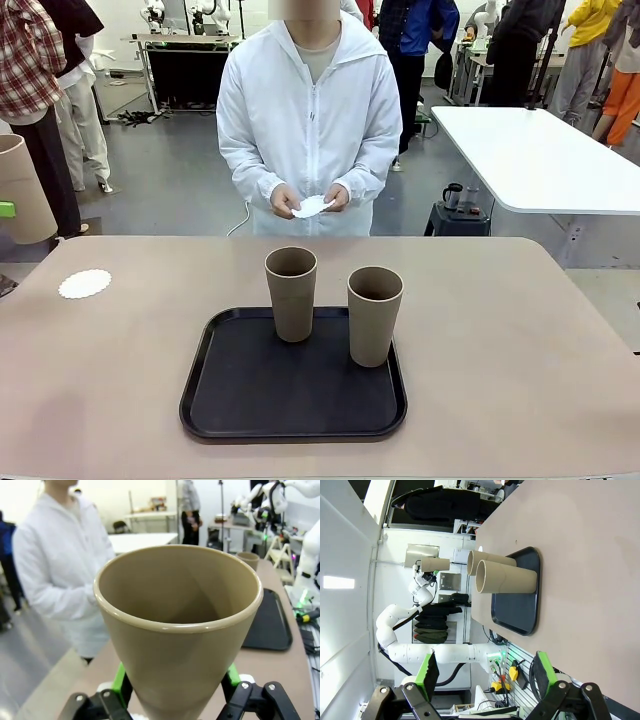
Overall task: Place coasters on the table and set cups on them.
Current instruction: Pick up one Reusable plastic cup and place it on a coaster set by the human.
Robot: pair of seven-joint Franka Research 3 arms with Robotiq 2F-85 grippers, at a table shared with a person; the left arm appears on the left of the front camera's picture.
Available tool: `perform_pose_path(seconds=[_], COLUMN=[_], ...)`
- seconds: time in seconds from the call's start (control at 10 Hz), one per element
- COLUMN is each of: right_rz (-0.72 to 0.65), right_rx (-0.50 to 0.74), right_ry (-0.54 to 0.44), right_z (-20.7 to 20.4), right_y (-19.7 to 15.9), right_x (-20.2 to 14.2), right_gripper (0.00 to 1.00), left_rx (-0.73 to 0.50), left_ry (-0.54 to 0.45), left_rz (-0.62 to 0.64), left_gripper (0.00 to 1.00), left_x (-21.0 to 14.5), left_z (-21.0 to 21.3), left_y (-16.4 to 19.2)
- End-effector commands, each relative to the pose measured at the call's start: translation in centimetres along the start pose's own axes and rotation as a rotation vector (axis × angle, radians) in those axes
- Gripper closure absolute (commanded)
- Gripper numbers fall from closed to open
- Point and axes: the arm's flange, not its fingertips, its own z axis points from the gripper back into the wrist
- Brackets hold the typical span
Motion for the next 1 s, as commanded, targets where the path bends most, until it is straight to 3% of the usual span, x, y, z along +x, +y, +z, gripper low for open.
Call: perform_pose_path(seconds=[0.0,0.3,0.6,0.9], right_rz=[0.000,0.000,0.000,0.000], right_rx=[0.012,0.012,0.012,0.012], right_ry=[-0.002,-0.002,-0.002,-0.002], right_z=[0.0,0.0,0.0,0.0], right_y=[0.0,0.0,0.0,0.0], right_x=[0.1,0.1,0.1,0.1], right_gripper=[0.00,0.00,0.00,0.00], left_rx=[-0.012,-0.001,0.000,-0.020], left_ry=[-0.007,0.000,-0.003,-0.014], left_rz=[-0.005,0.001,0.013,0.035], left_gripper=[0.15,0.15,0.15,0.15], left_x=[0.2,0.0,-3.6,-6.8], left_z=[0.4,0.0,-1.1,-1.7], left_y=[0.1,0.0,5.2,7.5])
